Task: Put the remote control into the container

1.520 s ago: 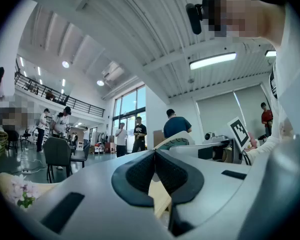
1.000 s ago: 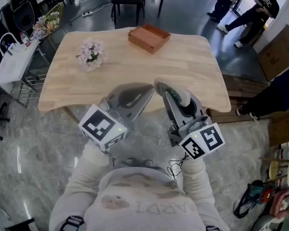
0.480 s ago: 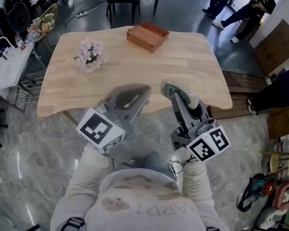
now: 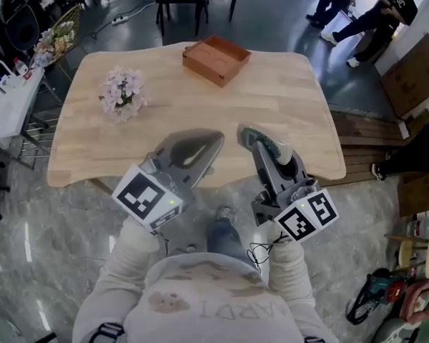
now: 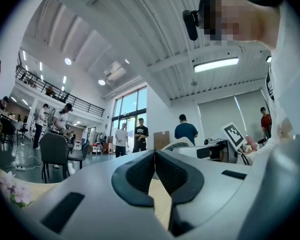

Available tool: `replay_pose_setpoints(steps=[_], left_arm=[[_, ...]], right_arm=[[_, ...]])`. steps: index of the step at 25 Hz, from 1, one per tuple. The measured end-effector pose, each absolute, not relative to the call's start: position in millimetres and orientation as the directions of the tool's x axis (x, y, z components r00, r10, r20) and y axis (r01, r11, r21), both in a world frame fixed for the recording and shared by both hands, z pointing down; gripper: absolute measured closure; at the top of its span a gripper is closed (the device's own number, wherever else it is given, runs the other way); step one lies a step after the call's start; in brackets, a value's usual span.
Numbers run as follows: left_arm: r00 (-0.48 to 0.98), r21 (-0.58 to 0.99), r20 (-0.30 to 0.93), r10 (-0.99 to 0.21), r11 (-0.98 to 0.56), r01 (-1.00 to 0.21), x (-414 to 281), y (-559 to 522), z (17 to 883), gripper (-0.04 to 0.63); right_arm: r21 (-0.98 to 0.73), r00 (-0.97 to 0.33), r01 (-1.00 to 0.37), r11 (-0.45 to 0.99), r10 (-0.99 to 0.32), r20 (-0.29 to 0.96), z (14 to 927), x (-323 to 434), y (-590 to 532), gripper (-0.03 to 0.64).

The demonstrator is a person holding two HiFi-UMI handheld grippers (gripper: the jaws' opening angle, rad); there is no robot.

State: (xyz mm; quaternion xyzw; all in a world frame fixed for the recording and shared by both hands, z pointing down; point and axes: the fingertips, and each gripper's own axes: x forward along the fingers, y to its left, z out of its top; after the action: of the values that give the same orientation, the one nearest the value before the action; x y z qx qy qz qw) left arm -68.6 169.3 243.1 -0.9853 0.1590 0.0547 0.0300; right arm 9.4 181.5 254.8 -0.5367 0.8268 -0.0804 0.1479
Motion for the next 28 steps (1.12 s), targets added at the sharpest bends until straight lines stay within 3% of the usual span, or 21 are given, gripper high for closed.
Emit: replay_pose_setpoints(steps=[13, 28], left_arm=[[0.901, -0.067, -0.135, -0.413, -0.903, -0.424, 31.5, 70.2, 236.9, 0.583], [0.898, -0.049, -0.089, -0.43, -0.899, -0.435, 66.1, -8.7, 248.9, 0.583]], right_arm=[[-0.262, -0.484, -0.827, 0.498, -0.867, -0.122, 254.1, 122.6, 52.4, 0.499], [-0.237, -0.489, -0.851, 0.468, -0.872, 0.034, 280.8, 168.1, -97.1, 0.499]])
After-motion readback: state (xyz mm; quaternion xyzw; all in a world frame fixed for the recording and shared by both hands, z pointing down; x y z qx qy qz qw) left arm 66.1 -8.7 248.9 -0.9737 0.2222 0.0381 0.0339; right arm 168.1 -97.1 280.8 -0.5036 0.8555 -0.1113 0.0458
